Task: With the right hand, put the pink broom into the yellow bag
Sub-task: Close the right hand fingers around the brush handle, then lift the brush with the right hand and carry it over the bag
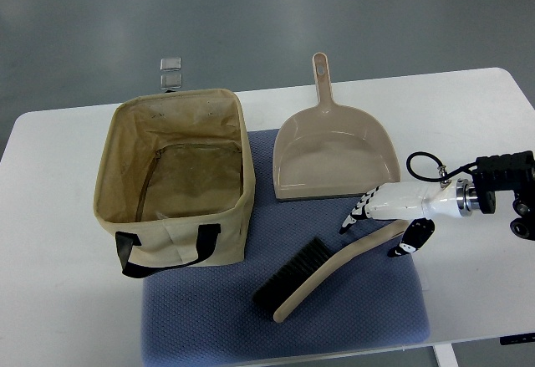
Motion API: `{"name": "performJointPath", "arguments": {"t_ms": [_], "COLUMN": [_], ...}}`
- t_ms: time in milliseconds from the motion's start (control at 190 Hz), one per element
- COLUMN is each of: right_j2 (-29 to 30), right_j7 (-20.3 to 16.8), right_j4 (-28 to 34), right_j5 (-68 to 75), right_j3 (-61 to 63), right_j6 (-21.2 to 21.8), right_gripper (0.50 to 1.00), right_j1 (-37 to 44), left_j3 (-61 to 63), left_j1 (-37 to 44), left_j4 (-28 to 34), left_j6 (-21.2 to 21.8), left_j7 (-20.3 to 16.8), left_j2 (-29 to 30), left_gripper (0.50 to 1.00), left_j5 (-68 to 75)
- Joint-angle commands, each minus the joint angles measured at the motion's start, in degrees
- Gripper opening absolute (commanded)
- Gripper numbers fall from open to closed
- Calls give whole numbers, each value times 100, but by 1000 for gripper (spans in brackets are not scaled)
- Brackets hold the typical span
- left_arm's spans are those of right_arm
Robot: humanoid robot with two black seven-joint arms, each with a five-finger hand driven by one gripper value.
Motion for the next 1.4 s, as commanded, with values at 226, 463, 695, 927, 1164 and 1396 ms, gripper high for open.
{"name": "performJointPath", "arguments": {"t_ms": [226, 463, 695, 927, 1164, 1396], "right_j2": [12, -15, -155, -551, -1025, -1271], "right_j7": [-24, -7, 73, 468, 514, 514], "right_j4": [-39, -39, -4, 84, 93, 84], "right_j5": [-2, 7, 33, 68, 112, 279], "right_j3": [1, 1, 80, 379, 1117, 1970], "right_j6": [-100, -108, -205, -275, -214, 393], "right_gripper": [684, 545, 509, 509, 519, 521], "right_j1": [-114, -105, -70, -35, -44, -35], "left_j3": [0, 0, 0, 0, 0, 0], "left_j1": [0, 0, 0, 0, 0, 0], "left_j4": [0, 0, 0, 0, 0, 0], "left_j6": [1, 1, -8, 1, 1, 1], "left_j7": [0, 0, 0, 0, 0, 0], "left_j2": [0, 0, 0, 0, 0, 0], "left_gripper": [1000, 1000, 1000, 1000, 1000, 1000], "left_j5": [0, 0, 0, 0, 0, 0]}}
